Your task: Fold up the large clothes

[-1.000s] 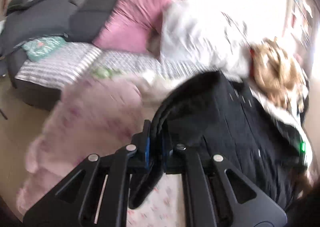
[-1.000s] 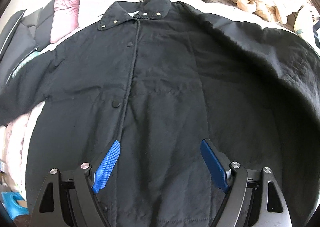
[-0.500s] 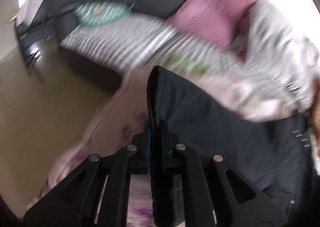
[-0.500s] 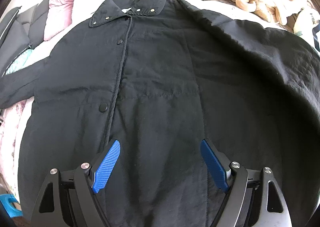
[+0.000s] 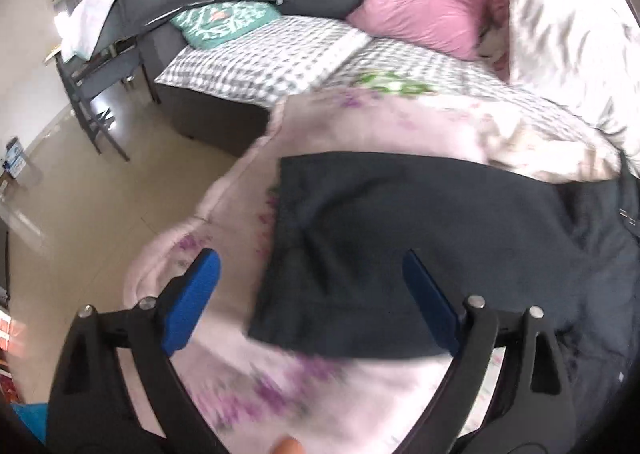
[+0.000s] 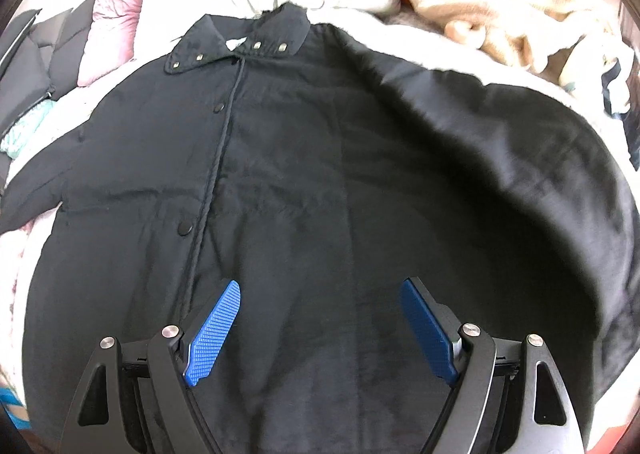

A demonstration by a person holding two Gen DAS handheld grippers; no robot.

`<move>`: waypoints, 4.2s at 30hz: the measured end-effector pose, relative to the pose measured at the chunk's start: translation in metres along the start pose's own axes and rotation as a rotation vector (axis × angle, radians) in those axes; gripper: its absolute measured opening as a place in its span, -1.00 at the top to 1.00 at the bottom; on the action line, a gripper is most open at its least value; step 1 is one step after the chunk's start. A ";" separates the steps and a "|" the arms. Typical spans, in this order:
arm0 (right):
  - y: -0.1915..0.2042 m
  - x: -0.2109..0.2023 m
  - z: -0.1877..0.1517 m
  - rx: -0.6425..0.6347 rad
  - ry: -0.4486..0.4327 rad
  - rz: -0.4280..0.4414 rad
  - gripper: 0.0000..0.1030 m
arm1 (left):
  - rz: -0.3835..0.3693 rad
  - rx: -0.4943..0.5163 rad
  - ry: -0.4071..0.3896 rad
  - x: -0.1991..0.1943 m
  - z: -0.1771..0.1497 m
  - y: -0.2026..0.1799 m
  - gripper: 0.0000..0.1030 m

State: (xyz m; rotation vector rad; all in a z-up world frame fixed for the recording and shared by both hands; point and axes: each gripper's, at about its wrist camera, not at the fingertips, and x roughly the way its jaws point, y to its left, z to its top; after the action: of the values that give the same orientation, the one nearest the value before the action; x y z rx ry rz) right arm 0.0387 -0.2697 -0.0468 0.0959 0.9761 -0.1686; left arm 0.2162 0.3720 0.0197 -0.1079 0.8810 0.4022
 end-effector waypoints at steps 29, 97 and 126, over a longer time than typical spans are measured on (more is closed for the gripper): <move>-0.196 -0.011 0.159 -0.227 -0.035 -0.883 0.89 | -0.546 0.123 0.015 -0.102 -0.135 -0.228 -0.99; -0.417 0.052 0.088 0.522 0.049 -0.682 0.07 | -0.475 0.274 0.024 -0.106 -0.160 -0.263 -0.99; -0.228 -0.012 0.078 0.477 -0.051 -0.102 -0.75 | -0.380 0.138 0.265 -0.032 -0.172 -0.158 -0.99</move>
State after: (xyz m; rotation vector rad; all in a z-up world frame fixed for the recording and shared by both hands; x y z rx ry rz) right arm 0.0532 -0.5050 0.0052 0.4773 0.8749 -0.4943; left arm 0.1339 0.1737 -0.0768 -0.2006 1.1199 -0.0306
